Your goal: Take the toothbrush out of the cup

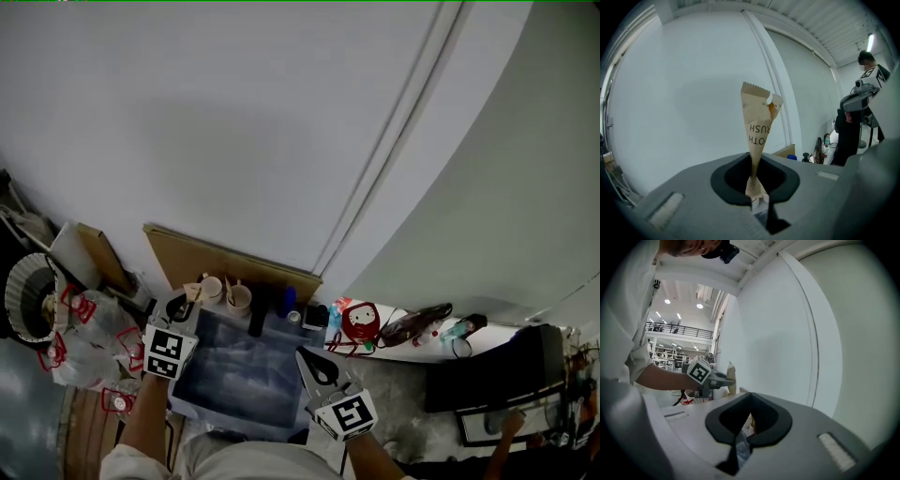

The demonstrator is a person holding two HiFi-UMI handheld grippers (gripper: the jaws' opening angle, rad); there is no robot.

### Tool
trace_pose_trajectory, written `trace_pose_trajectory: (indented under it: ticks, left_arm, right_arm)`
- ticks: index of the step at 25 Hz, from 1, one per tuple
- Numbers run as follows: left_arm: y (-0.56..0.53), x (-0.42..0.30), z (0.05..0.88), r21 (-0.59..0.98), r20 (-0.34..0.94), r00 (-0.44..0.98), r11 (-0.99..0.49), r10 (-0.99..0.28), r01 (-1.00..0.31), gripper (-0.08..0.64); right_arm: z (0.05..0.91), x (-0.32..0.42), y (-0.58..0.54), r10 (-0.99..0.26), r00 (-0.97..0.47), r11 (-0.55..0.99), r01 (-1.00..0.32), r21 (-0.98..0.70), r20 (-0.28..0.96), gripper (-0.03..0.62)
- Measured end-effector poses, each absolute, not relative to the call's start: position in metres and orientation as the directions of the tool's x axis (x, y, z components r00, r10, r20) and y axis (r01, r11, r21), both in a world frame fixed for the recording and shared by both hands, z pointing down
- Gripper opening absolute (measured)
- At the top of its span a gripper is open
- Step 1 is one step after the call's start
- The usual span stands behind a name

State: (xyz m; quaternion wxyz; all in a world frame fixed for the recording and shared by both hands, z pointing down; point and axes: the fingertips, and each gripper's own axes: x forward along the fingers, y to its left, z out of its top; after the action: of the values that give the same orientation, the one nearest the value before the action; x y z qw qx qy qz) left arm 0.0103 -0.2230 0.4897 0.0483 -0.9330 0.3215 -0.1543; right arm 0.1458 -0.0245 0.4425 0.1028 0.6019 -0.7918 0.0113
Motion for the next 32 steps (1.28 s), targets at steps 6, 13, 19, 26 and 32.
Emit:
trace_pose_trajectory:
  ticks: [6, 13, 19, 26, 32]
  left_arm:
    - [-0.210, 0.002, 0.477, -0.187, 0.243, 0.744, -0.783, -0.622, -0.594, 0.026]
    - [-0.193, -0.006, 0.463, -0.188, 0.221, 0.745, -0.777, -0.629, -0.600, 0.026]
    - [-0.179, -0.014, 0.454, -0.179, 0.207, 0.745, -0.773, -0.635, -0.609, 0.026]
    - [-0.162, -0.024, 0.450, -0.177, 0.203, 0.740, -0.767, -0.641, -0.616, 0.026]
    - [-0.153, -0.033, 0.444, -0.166, 0.194, 0.735, -0.761, -0.649, -0.628, 0.026]
  right_arm:
    - [0.441, 0.140, -0.031, -0.945, -0.278, 0.298, -0.949, 0.101, 0.171, 0.002]
    - [0.441, 0.135, -0.038, -0.940, -0.301, 0.319, -0.942, 0.100, 0.164, 0.002]
    - [0.445, 0.131, -0.044, -0.932, -0.322, 0.340, -0.936, 0.089, 0.170, 0.002]
    - [0.440, 0.122, -0.053, -0.924, -0.348, 0.365, -0.926, 0.097, 0.157, 0.002]
    - [0.443, 0.113, -0.062, -0.913, -0.377, 0.394, -0.915, 0.090, 0.157, 0.002]
